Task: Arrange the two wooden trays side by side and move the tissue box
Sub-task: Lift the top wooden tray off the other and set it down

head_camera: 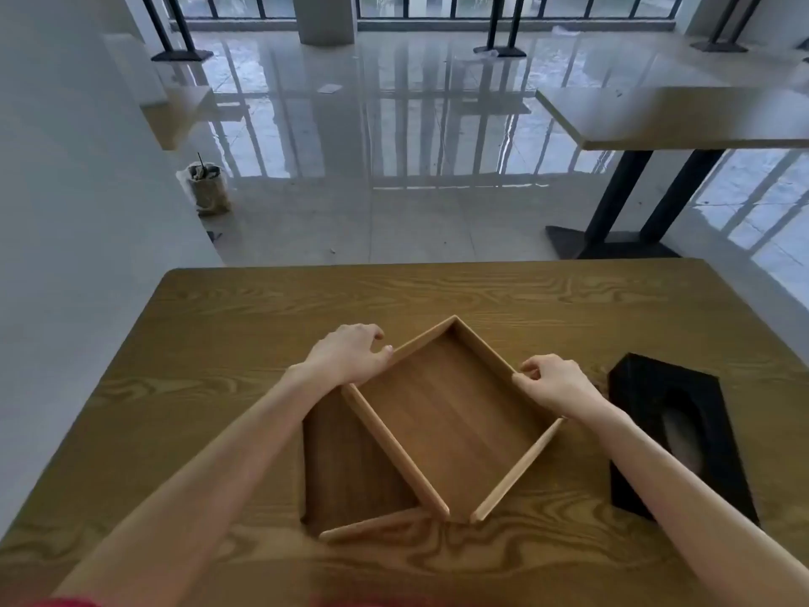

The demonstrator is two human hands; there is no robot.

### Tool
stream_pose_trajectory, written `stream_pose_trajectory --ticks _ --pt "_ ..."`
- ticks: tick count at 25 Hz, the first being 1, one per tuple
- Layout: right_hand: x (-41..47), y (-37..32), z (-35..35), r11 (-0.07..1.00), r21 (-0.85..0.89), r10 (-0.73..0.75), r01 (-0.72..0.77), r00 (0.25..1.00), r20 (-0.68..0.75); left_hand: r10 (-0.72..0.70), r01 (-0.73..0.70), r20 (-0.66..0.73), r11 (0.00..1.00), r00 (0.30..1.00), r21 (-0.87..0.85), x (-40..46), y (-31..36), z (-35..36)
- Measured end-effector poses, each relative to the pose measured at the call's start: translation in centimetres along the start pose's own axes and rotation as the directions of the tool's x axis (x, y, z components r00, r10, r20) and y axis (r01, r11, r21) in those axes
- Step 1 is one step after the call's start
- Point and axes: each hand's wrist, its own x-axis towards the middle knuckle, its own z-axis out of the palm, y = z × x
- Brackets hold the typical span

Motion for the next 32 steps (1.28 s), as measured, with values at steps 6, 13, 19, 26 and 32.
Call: stream_pose_trajectory --ticks 6,13,19,26,32 --pt "-1.5 2.7 3.0 0.976 -0.141 0.164 -0.166 0.986 -0.027 -0.065 0.056 0.068 0.991 0.996 0.125 0.1 -0.2 4.5" --pt "-2.7 3.6 5.2 0.977 -0.096 0.178 -0.192 0.975 -0.135 -0.062 0.072 -0.059 0.98 0.996 0.183 0.3 -0.6 7.1" --pt "-3.4 4.1 6.8 0.98 0.103 0.19 -0.173 0.963 -0.191 -0.087 0.113 -0.147 0.978 0.985 0.177 -1.0 -1.8 8.6" --pt "-3.2 3.8 8.1 0.963 0.247 0.157 -0.112 0.973 -0.171 -0.124 0.145 -0.231 0.986 0.965 0.076 -2.8 -3.6 9.5" --pt "-5.1 3.4 9.8 0.939 0.34 0.12 -0.056 0.978 -0.171 -0.116 0.134 -0.308 0.99 0.944 0.037 -4.1 -4.2 10.4"
